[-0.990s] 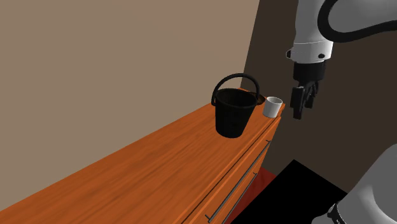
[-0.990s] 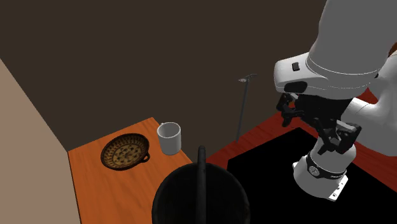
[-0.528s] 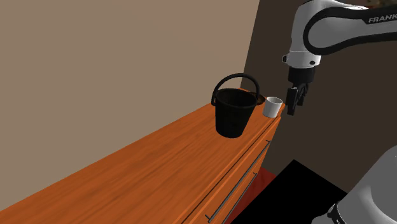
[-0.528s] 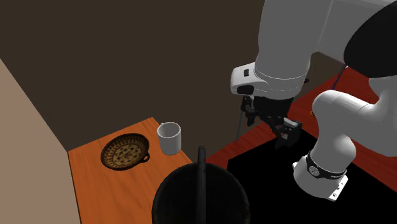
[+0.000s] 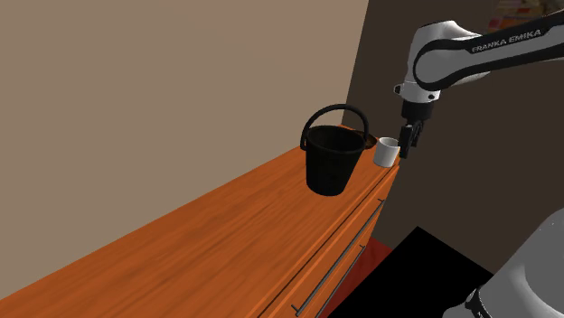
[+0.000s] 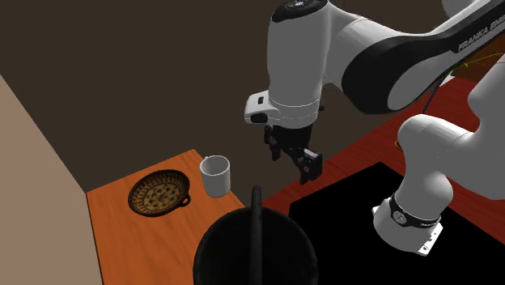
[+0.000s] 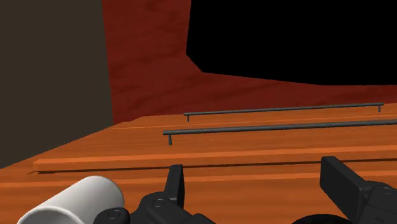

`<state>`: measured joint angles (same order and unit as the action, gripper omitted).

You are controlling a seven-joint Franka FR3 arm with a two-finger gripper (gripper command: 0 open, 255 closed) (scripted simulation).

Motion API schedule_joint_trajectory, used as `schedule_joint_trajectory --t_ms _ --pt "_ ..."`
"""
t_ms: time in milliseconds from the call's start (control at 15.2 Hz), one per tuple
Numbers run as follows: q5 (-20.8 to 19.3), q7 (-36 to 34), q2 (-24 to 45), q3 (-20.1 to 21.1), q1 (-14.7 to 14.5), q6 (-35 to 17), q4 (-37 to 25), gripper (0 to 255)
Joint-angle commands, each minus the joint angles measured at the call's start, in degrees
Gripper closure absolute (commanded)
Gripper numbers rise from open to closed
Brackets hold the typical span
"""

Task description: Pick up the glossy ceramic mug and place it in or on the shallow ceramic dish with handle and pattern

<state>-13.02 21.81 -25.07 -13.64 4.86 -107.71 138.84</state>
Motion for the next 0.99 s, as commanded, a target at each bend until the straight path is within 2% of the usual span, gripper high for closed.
schedule_joint_trajectory --t_ms 0,396,858,924 --pt "-0.1 2.9 3.5 -2.0 0.2 -3.2 -1.5 0" --pt "2.7 12.3 15.4 -7.1 0.6 -11.0 -8.5 0" --pt "11.3 24.9 30.8 -10.4 2.2 -16.5 -20.1 0" --pt "11.5 25.1 31.0 -10.3 2.4 -16.6 -20.4 0"
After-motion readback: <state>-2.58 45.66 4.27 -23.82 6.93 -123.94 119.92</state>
